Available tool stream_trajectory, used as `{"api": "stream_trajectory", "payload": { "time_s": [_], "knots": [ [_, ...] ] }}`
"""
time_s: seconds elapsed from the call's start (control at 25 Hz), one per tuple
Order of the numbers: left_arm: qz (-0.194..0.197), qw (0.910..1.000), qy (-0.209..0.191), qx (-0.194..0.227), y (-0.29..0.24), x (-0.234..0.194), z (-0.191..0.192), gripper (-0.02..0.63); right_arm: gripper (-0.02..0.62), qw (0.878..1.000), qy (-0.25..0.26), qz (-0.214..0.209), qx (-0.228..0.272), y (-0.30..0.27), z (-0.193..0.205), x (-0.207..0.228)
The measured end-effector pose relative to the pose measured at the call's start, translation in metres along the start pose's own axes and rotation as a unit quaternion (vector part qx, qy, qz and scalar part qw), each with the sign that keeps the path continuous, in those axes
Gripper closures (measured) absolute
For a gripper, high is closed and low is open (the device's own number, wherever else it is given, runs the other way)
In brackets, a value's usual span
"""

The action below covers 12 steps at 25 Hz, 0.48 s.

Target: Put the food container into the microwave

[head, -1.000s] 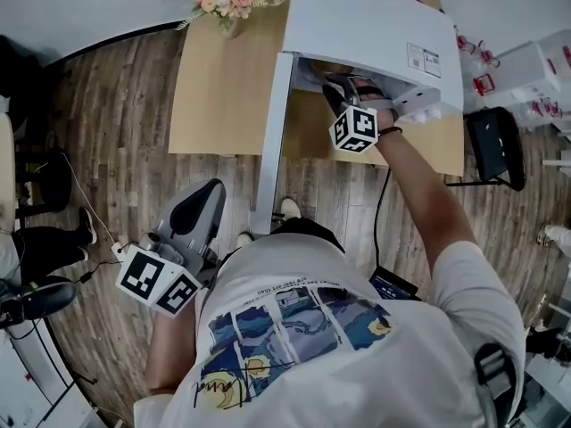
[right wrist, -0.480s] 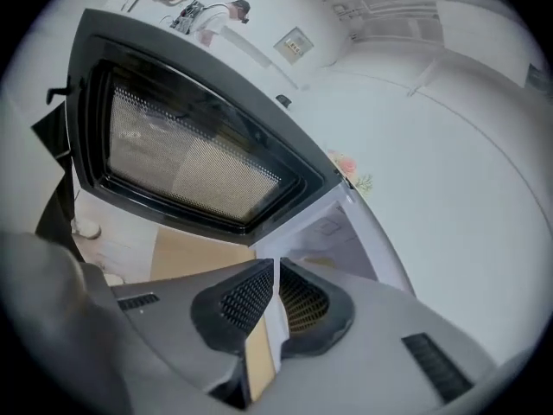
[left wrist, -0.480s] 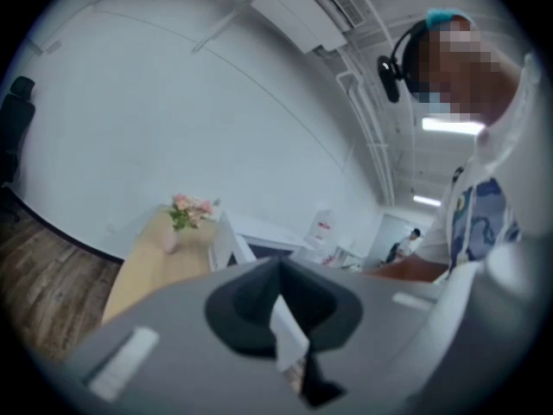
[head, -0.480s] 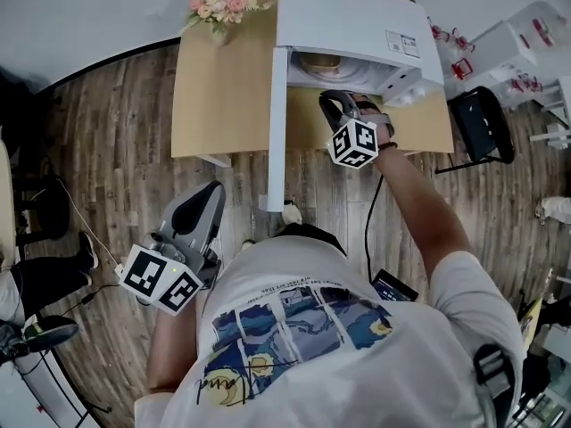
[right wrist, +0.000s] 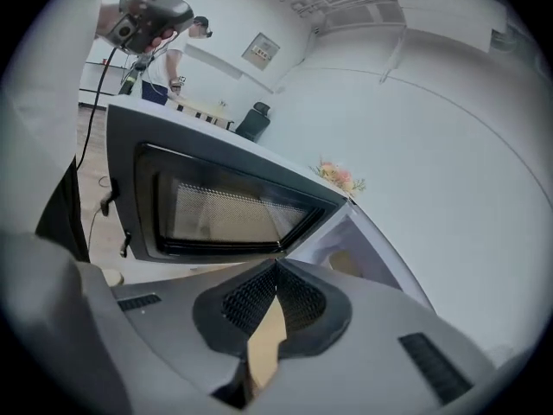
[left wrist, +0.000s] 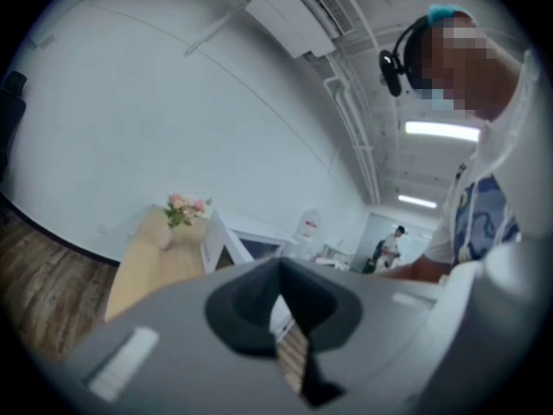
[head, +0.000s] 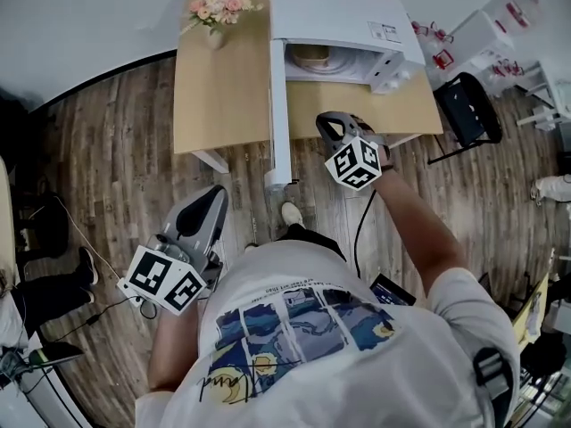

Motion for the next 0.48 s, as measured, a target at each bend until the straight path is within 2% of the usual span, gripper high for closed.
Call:
{"api": "stream_trajectory", "payload": {
  "time_s": [0.48],
  "knots": [
    [0.032, 0.9992, -0.020, -0.008, 0.053, 0.012, 0.036, 0.598, 0.586, 0.994, -0.109, -0.013, 0.018, 0.080, -0.027, -0.066]
  ]
}}
Point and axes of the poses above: the fingertips, and each gripper's own axes: y backward along the fingers, x to its right, z out of its underside, the point moved 2 cm from there along y, backward along the fingers, and after that the axes turned 10 degrees about -x, right-handed, at the moved point
